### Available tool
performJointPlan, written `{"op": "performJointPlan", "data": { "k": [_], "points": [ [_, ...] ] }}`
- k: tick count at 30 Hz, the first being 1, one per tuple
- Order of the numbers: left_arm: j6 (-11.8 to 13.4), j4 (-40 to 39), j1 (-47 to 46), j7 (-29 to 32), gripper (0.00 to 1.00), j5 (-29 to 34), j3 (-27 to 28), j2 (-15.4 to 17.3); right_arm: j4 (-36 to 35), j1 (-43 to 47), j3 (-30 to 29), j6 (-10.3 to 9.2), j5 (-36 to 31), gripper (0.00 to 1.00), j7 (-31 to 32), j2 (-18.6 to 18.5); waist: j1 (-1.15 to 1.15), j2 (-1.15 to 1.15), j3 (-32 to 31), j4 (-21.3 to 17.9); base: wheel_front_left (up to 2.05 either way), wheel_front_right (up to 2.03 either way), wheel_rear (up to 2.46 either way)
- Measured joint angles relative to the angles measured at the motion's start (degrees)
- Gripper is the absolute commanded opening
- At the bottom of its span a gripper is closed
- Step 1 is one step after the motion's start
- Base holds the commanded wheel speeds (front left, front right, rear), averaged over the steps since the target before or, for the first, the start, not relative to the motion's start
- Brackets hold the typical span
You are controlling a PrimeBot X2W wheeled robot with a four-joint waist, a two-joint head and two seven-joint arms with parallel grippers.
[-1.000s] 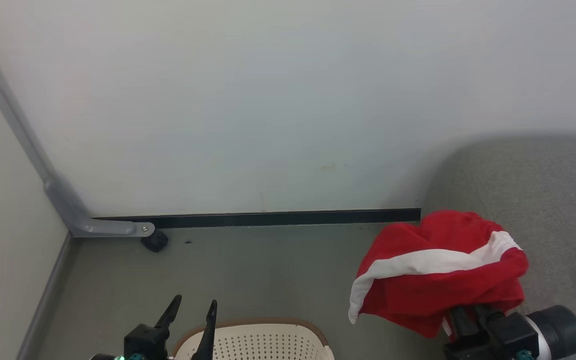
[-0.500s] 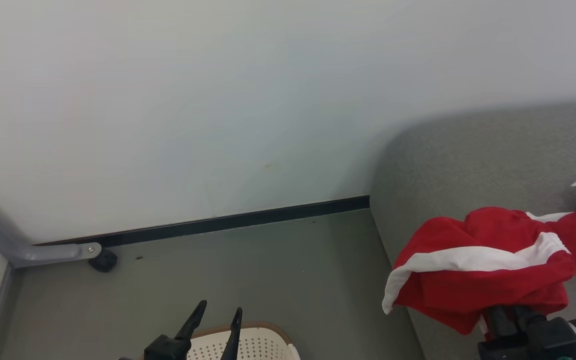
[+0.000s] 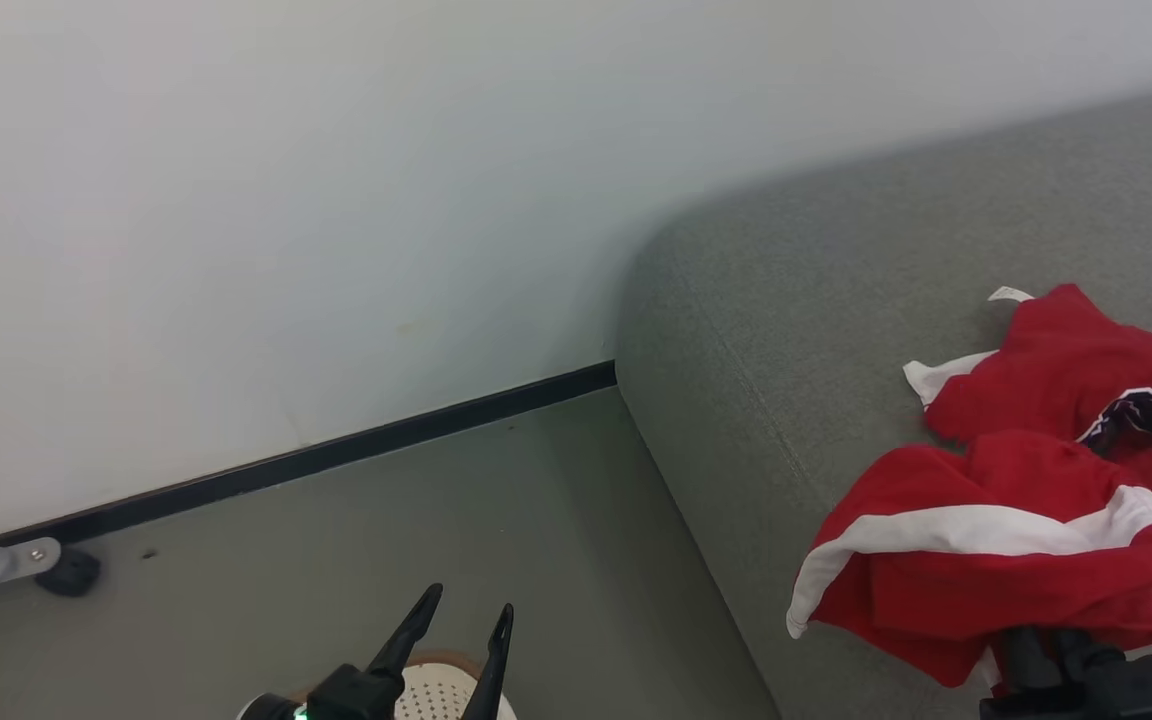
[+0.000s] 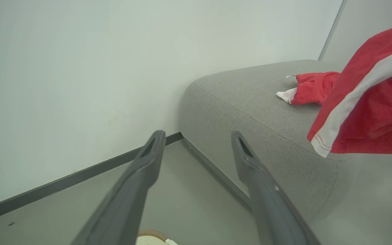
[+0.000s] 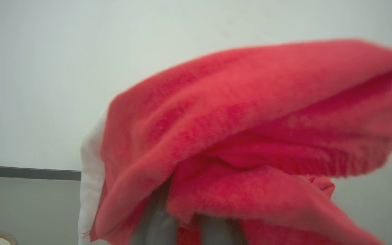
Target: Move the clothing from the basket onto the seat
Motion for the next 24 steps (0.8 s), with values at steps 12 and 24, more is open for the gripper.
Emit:
{"op": "performJointPlan", "data": {
  "k": [12, 24],
  "points": [
    [-1.36, -1.04, -0.10, -0.01, 1.00, 2.57, -0.13, 0.26, -1.49, 1.19, -1.82, -0.43, -0.10, 0.00, 0.00, 3.07, 0.00, 0.00, 3.34, -4.19, 0.00, 0.00, 0.00],
    [-2.40, -1.15, -0.35, -0.01, 1.00, 3.81, -0.34, 0.54, -1.67, 1.31, -7.62, -0.49, 1.75, 0.00, 0.00, 4.52, 0.00, 0.00, 5.58, -4.39, 0.00, 0.00, 0.00]
  ]
}}
